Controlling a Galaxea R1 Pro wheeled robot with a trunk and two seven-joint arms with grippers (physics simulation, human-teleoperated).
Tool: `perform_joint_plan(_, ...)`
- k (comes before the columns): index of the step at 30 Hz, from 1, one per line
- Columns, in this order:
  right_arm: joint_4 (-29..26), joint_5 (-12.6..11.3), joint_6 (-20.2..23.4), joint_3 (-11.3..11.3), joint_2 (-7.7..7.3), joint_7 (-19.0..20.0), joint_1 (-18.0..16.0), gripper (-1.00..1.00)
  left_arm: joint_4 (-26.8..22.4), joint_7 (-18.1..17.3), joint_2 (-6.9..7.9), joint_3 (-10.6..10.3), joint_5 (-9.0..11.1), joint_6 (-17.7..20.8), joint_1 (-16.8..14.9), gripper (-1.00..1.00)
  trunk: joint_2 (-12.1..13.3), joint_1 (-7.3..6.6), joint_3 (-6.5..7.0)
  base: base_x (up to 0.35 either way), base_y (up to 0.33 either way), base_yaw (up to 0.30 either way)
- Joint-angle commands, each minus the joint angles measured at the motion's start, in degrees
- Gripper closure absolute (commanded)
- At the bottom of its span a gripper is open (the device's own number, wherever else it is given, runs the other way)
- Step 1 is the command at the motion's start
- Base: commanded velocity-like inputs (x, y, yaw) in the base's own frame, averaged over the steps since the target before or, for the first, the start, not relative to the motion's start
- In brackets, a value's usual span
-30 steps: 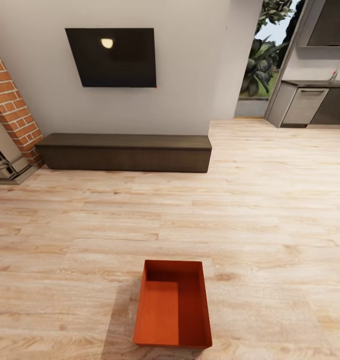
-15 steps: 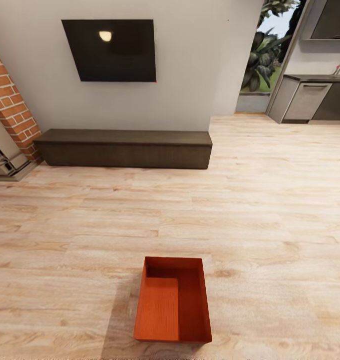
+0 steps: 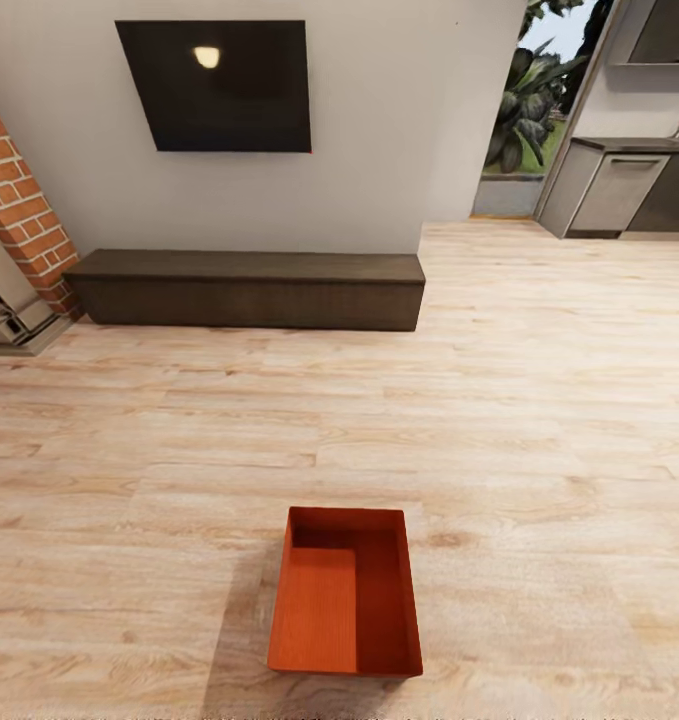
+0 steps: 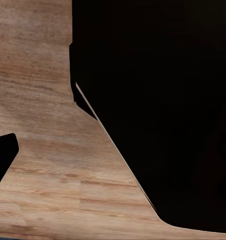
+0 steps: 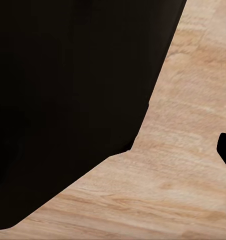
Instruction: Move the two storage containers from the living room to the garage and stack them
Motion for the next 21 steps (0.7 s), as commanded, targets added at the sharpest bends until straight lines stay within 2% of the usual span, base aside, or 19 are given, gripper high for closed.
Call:
perform_joint_plan(1,0.1,-0.6,-0.2,0.4,-0.01,0.3,0.0,-1.0,0.0,0.0,-0.01,0.0,0.6,-0.1,0.0,-1.0,0.0,0.0,-0.13,0.0,0.0,0.0)
perform_joint_plan(21,0.1,-0.6,-0.2,0.4,-0.01,0.3,0.0,-1.0,0.0,0.0,-0.01,0.0,0.6,-0.1,0.0,-1.0,0.0,0.0,-1.97,0.0,0.0,0.0)
